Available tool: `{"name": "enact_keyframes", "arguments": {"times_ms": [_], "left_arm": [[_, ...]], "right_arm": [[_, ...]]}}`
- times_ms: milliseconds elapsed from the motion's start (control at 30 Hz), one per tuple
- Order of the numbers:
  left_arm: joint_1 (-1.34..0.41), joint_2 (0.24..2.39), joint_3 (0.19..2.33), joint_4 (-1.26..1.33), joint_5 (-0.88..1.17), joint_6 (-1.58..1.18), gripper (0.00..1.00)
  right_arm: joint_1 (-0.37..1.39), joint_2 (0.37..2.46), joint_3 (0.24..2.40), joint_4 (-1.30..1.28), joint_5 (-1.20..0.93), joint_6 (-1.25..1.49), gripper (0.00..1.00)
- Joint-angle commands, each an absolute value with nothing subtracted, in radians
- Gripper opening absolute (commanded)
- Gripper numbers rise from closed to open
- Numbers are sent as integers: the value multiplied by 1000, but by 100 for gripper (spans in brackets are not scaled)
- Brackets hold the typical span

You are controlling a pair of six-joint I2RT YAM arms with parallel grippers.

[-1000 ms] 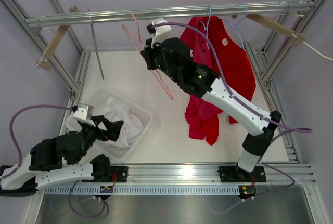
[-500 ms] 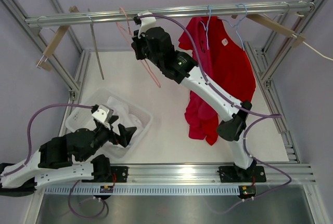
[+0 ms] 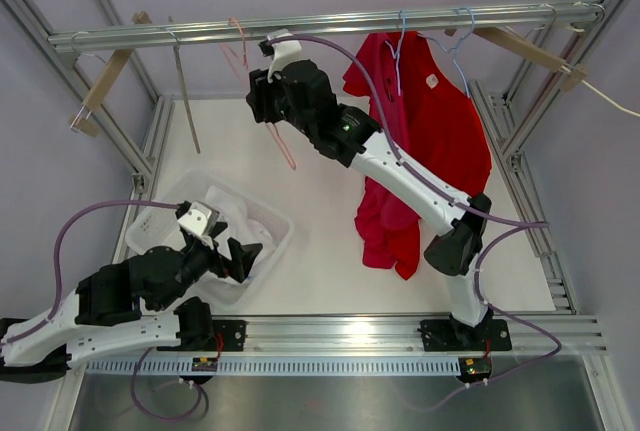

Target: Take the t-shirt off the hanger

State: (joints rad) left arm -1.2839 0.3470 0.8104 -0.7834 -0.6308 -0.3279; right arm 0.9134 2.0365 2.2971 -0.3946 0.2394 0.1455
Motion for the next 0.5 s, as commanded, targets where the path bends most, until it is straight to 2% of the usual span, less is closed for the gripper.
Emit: {"name": "enact_keyframes", "arguments": {"times_ms": [0, 100, 200, 333, 367, 467], "left_arm": [[-1273, 357, 810, -732, -612, -308, 99], [-1266, 353, 810, -733, -607, -308, 99], [-1258, 348, 810, -732, -601, -308, 99], [-1252, 353, 810, -732, -592, -308, 99], [-1250, 354, 811, -732, -591, -308, 99], [-1244, 362, 810, -729, -581, -308, 99]], "right_arm": [[914, 1904, 2246, -396, 177, 150, 57], [914, 1800, 2174, -391, 160, 135, 66], [907, 1673, 2053, -373, 170, 112, 66], [835, 1525, 1913, -405, 150, 118, 53], [783, 1502, 1902, -422, 150, 126, 44], [707, 1439, 1879, -498, 185, 140, 41]]}}
